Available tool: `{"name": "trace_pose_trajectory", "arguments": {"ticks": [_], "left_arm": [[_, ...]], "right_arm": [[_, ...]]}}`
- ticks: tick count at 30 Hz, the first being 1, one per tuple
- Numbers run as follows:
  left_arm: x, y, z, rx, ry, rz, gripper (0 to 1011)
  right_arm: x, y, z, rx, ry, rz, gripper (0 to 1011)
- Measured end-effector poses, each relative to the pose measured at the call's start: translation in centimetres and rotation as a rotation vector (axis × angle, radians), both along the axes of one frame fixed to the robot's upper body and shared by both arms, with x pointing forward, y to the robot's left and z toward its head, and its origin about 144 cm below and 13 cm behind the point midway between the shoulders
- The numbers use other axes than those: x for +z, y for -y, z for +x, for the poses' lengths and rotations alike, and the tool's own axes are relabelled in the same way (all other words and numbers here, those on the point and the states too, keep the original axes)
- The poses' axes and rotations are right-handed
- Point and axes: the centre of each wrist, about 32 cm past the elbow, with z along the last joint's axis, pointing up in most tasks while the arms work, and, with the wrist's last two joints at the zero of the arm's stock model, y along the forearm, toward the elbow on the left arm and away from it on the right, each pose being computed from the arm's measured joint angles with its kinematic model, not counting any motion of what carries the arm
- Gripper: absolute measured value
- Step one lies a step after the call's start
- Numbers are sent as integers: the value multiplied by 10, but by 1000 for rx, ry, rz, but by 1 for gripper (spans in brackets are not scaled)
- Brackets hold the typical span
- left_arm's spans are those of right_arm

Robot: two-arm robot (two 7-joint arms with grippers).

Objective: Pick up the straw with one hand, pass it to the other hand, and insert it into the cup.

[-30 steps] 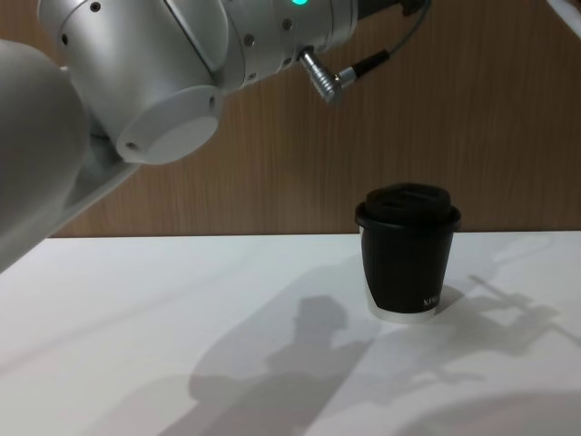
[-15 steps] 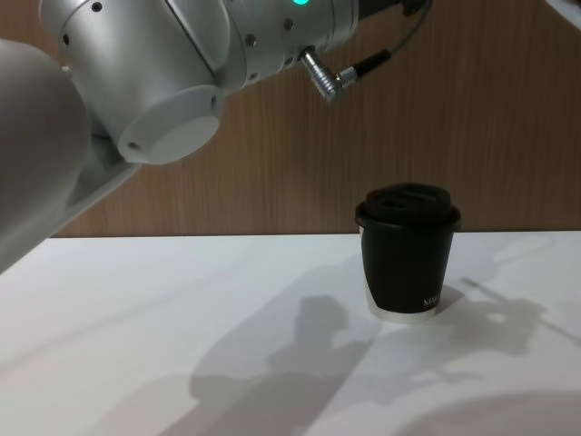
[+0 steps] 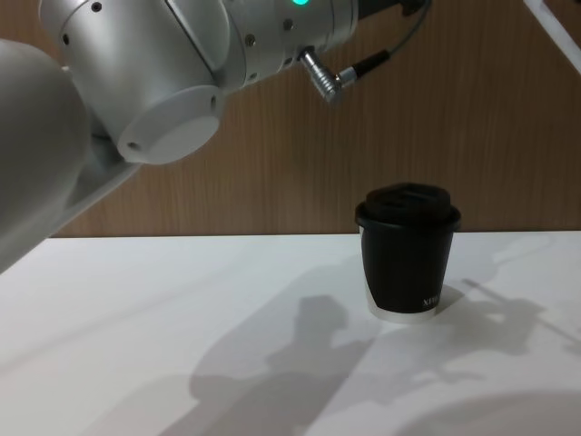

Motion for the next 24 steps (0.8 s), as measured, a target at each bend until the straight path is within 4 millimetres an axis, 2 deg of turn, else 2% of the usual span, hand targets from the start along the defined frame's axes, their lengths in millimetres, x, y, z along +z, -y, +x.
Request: {"name": "trace_pose_trajectory", "arguments": {"ticks": [10, 12, 14, 15, 17, 21, 24], "left_arm": [[2, -3, -2, 28, 27, 40, 15], [3, -4, -3, 45, 45, 62, 15], [4, -6, -4, 64, 63, 87, 15], [5, -7, -5, 71, 71, 94, 15], [6, -9, -7, 95, 96, 120, 15], [8, -12, -10, 140, 139, 163, 15], [10, -14, -13, 178, 175, 196, 15]], "right_arm": [[0, 0, 0, 0, 0, 0, 638], [0, 0, 0, 0, 0, 0, 737], [0, 0, 0, 0, 0, 0, 755], [0, 0, 0, 0, 0, 0, 811], [0, 0, 0, 0, 0, 0, 846], [0, 0, 0, 0, 0, 0, 989], [0, 0, 0, 0, 0, 0, 1001]]}}
